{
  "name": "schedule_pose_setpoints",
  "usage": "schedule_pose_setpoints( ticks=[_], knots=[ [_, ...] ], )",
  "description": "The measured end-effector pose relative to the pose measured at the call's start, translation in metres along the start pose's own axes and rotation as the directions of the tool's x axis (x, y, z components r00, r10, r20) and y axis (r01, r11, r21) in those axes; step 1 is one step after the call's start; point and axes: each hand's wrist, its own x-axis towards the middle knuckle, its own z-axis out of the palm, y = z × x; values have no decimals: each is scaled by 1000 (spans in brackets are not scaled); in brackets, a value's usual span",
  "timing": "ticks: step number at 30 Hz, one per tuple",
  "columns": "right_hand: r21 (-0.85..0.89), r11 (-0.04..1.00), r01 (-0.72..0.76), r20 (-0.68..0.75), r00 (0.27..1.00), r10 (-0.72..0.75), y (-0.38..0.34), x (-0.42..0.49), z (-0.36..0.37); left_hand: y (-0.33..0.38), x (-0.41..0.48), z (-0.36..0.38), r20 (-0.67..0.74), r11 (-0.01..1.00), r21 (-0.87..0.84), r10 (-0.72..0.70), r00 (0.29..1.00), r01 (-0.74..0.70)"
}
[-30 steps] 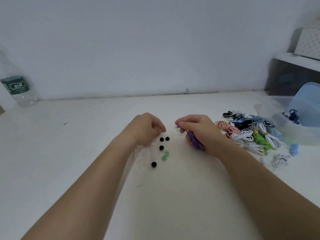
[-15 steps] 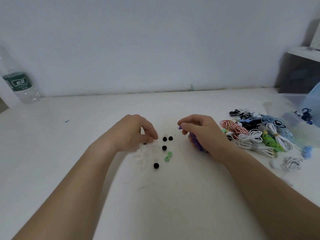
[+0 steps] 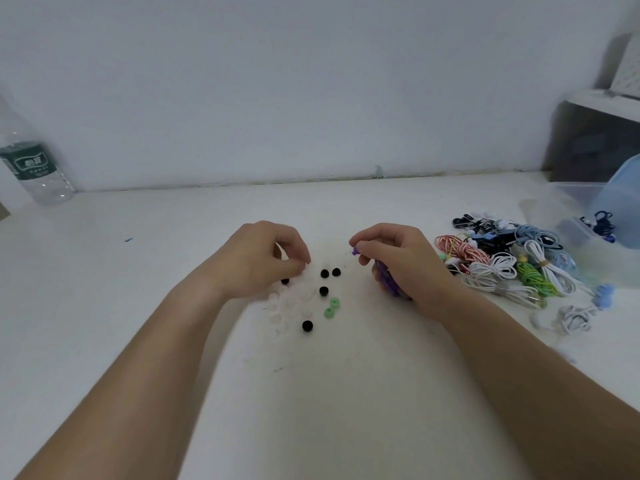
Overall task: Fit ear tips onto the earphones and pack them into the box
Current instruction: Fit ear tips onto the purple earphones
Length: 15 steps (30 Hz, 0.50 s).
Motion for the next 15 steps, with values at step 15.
schedule_pose_setpoints(
  ticks=[15],
  knots=[
    [84, 995, 56, 65, 996, -62, -5, -7, 2, 18, 1, 26, -125, 804, -593, -150, 981, 47]
  ],
)
